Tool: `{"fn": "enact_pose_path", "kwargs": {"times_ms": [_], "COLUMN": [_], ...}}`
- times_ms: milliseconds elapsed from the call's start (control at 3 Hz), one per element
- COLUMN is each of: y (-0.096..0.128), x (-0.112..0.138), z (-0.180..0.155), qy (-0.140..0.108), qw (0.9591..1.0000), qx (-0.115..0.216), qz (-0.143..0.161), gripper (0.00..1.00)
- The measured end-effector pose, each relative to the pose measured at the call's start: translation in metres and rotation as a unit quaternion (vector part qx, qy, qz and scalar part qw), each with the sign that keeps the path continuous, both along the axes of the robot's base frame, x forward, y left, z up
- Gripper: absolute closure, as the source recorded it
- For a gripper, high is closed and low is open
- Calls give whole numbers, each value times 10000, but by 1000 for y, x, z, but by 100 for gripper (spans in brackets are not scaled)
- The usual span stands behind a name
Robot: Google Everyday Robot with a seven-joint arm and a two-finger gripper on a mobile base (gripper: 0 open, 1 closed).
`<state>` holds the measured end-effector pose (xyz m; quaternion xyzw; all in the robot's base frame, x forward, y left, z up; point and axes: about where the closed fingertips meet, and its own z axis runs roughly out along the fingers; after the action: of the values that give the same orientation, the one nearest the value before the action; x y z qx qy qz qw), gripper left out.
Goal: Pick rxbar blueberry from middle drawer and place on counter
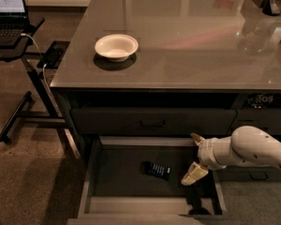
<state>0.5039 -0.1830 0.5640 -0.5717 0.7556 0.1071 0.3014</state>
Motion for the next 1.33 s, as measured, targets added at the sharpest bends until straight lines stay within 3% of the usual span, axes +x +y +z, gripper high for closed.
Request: {"fn": "enact_pose_path", "kwargs": {"times_ms": [667,1333], "y": [4,26], "x": [3,13], "z": [-10,-73], "qy": [79,309], "qw": [10000,9993], "qx": [48,153], "qz": [0,136], "gripper": [0,0]}}
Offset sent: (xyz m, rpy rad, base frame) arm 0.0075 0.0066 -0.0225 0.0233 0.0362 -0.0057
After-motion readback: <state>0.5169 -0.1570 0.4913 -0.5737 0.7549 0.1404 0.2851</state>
